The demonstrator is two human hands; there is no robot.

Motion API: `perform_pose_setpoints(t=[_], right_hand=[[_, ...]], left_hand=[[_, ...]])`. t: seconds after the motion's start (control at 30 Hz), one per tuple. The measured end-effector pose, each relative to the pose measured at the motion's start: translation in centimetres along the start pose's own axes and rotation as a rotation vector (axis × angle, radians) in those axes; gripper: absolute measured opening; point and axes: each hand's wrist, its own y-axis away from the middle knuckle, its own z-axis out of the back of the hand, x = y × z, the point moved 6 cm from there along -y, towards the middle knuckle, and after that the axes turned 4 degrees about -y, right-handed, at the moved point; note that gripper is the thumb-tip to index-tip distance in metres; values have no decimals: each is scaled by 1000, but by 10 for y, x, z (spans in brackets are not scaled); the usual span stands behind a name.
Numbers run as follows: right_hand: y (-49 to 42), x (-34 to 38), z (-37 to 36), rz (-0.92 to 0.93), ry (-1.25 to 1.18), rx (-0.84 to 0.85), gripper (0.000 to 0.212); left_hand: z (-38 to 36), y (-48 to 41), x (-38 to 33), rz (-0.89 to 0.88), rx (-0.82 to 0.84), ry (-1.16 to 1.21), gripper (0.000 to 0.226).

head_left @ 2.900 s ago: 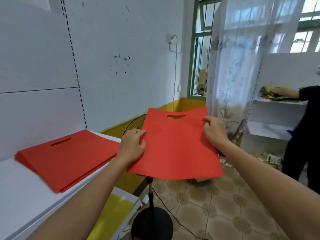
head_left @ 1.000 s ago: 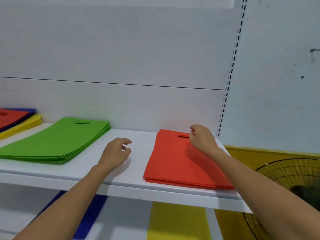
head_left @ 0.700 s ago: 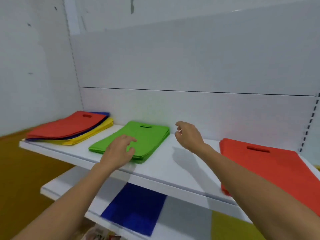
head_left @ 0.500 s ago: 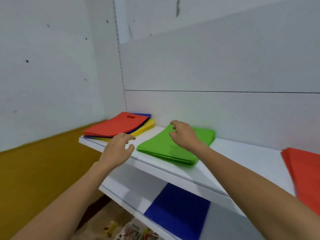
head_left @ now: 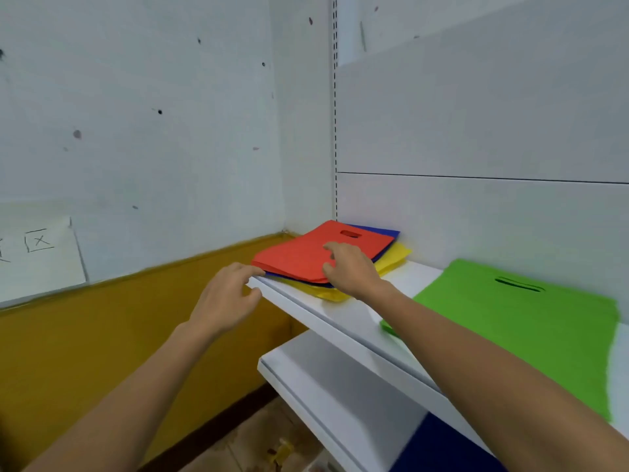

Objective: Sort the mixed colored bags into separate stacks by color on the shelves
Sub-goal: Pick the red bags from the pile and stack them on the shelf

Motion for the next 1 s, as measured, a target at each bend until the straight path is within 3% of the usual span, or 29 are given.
perform_pose_setpoints(t=[0.53, 0.8, 1.0], right_hand=[[-179, -59, -67, -106, 22, -29, 44], [-203, -126, -44, -418, 196, -140, 47], [-178, -137, -20, -685, 296, -274, 47]], left_hand=[[-102, -185, 73, -92, 72, 105, 32], [-166, -278, 78, -315, 196, 193, 31], [-196, -318, 75, -502, 312, 254, 33]])
